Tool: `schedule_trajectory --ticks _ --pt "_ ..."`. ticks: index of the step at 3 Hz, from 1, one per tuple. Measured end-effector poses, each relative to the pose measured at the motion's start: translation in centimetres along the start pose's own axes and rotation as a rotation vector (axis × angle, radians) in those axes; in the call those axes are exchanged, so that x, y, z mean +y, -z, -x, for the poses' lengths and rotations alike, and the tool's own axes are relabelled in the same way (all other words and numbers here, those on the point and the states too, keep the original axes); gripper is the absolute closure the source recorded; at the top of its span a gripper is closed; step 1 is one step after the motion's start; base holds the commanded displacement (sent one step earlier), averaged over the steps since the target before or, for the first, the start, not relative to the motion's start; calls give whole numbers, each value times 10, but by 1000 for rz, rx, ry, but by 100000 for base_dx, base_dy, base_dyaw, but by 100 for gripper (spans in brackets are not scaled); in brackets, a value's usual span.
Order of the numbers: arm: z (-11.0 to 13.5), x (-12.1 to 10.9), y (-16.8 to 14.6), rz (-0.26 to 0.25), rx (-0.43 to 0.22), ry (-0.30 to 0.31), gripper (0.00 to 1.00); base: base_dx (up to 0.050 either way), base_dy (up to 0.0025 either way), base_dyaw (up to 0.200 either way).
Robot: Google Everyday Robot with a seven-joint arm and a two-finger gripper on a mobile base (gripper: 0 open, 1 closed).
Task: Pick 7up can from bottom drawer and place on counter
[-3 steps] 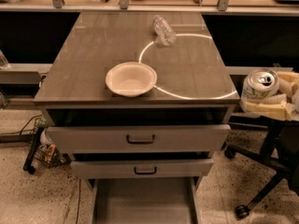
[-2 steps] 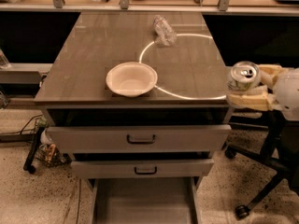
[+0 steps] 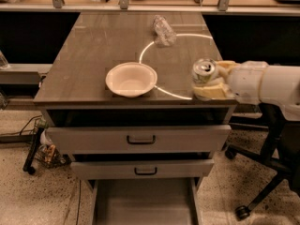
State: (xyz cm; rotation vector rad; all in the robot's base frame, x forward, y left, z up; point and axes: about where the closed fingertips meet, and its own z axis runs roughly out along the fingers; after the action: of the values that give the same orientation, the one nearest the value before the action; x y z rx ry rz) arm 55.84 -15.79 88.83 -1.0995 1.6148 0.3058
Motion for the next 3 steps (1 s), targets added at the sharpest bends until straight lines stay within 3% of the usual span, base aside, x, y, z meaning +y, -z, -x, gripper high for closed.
schedule_trajectory --ticks 1,3 --pt "2 -4 -37 13 -1 -4 100 0 0 0" --pt "0 -10 -66 17 10 -9 59 0 0 0"
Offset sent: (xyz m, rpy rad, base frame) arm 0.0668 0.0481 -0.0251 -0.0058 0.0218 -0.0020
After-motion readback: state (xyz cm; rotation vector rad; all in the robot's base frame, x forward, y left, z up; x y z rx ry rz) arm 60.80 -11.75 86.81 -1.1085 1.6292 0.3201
